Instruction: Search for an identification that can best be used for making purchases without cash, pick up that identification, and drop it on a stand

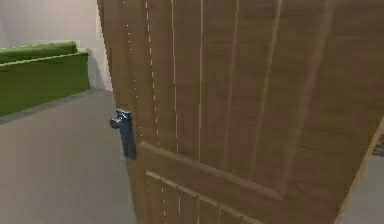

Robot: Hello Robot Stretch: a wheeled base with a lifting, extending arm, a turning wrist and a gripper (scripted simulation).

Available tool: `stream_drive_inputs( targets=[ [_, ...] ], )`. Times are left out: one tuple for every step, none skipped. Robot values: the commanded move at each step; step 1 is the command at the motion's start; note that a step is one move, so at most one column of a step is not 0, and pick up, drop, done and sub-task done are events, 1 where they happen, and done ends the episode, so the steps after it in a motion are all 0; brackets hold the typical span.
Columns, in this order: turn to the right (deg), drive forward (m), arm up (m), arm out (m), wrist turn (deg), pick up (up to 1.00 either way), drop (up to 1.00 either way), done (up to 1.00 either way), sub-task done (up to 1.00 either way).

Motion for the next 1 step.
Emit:
stream_drive_inputs(
  targets=[
    [45.0,0.0,0.0,0.0,0.0,0.0,0.0,0.0,0.0]
  ],
)
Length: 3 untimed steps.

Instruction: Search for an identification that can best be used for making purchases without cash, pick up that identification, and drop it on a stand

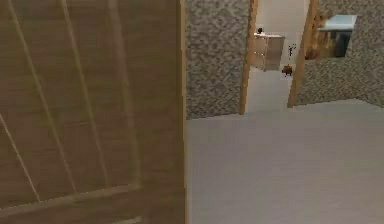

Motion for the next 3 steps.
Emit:
stream_drive_inputs(
  targets=[
    [36.0,0.0,0.0,0.0,0.0,0.0,0.0,0.0,0.0],
    [0.0,0.45,0.0,0.0,0.0,0.0,0.0,0.0,0.0],
    [-9.0,0.0,0.0,0.0,0.0,0.0,0.0,0.0,0.0]
  ],
)
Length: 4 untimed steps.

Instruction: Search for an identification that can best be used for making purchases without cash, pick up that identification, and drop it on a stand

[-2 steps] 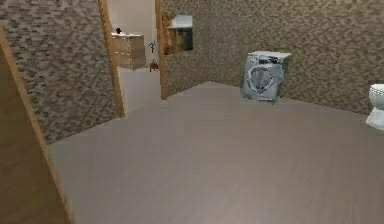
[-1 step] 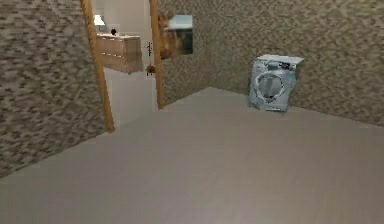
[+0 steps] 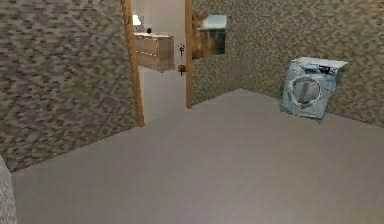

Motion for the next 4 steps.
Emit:
stream_drive_inputs(
  targets=[
    [0.0,0.25,0.0,0.0,0.0,0.0,0.0,0.0,0.0],
    [-3.0,0.0,0.0,0.0,0.0,0.0,0.0,0.0,0.0],
    [45.0,0.0,0.0,0.0,0.0,0.0,0.0,0.0,0.0],
    [45.0,0.0,0.0,0.0,0.0,0.0,0.0,0.0,0.0]
  ],
)
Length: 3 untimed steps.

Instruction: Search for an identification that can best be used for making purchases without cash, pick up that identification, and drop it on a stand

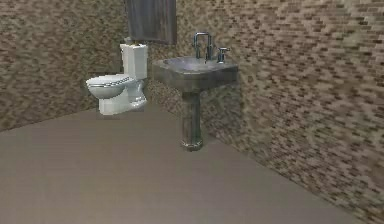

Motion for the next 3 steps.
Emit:
stream_drive_inputs(
  targets=[
    [24.0,0.0,0.0,0.0,0.0,0.0,0.0,0.0,0.0],
    [0.0,0.1,0.0,0.0,0.0,0.0,0.0,0.0,0.0],
    [-45.0,0.0,0.0,0.0,0.0,0.0,0.0,0.0,0.0]
  ],
)
